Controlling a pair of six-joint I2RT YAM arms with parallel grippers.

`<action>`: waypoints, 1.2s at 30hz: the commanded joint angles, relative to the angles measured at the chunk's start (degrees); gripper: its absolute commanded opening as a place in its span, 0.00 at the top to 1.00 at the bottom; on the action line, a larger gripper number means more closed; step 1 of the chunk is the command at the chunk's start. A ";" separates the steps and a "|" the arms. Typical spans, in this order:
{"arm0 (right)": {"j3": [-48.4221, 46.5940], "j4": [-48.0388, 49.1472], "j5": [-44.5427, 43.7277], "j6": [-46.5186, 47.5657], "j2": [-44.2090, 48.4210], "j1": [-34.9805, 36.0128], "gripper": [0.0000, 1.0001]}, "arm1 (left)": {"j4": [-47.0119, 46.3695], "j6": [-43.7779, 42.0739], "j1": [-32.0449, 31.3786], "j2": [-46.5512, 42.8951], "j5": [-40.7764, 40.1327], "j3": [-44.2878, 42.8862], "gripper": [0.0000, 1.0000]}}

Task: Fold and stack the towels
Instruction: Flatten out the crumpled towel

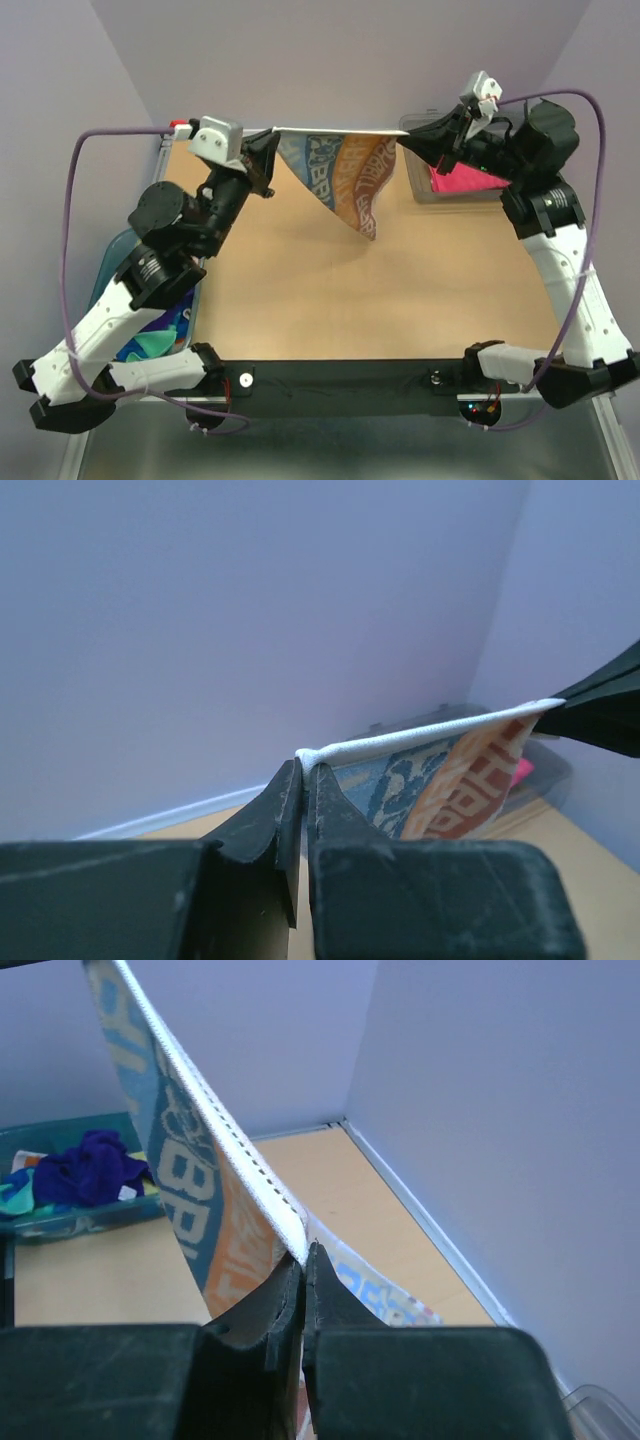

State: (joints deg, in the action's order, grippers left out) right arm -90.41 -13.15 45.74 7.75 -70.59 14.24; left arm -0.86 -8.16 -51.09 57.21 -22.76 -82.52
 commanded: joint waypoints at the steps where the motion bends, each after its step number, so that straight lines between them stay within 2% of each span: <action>1: -0.82 -8.11 0.75 3.15 4.48 -1.23 1.00 | -5.55 -3.09 0.03 -8.14 4.99 2.62 1.00; 6: -0.99 -11.72 5.75 3.41 9.58 -1.32 0.99 | -4.50 0.24 -0.24 -12.73 14.66 5.79 1.00; 10: -2.13 -15.23 7.26 4.29 12.05 -1.32 0.99 | -4.41 2.70 -0.24 -14.93 15.91 8.25 1.00; 15: -3.37 -17.26 6.91 2.71 11.88 -1.32 0.99 | -3.45 5.70 -0.24 -15.90 15.03 10.44 1.00; 17: -3.89 -17.26 5.51 1.23 11.09 -1.32 1.00 | -3.36 6.58 -0.24 -15.73 11.71 11.50 1.00; 19: -4.68 -17.26 4.28 0.34 8.63 -1.32 0.99 | -3.62 6.84 -0.24 -14.15 4.42 13.52 1.00; 22: -5.56 -17.09 0.69 -0.45 3.64 -1.32 0.99 | -3.27 6.93 -0.06 -9.15 -6.36 14.67 1.00; 25: -5.57 -17.09 -4.33 0.60 -2.77 -1.32 0.99 | -4.32 6.06 2.56 -2.56 -10.80 15.81 1.00; 27: -5.74 -16.47 -8.36 1.83 -6.47 -1.32 0.99 | -6.07 6.75 5.20 2.71 -10.55 16.95 1.00; 31: -6.27 -13.40 -13.99 4.73 -15.18 -1.32 1.00 | -9.41 11.49 16.08 11.59 -6.61 17.40 1.00; 36: -9.33 -8.48 -18.57 9.56 -27.11 -1.23 0.99 | -13.98 12.56 21.38 24.40 -3.70 13.11 1.00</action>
State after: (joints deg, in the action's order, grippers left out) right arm -94.45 -27.70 35.48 12.51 -94.24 14.09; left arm -9.15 3.99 -33.89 78.46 -23.24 -65.54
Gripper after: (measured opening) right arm 0.034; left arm 0.127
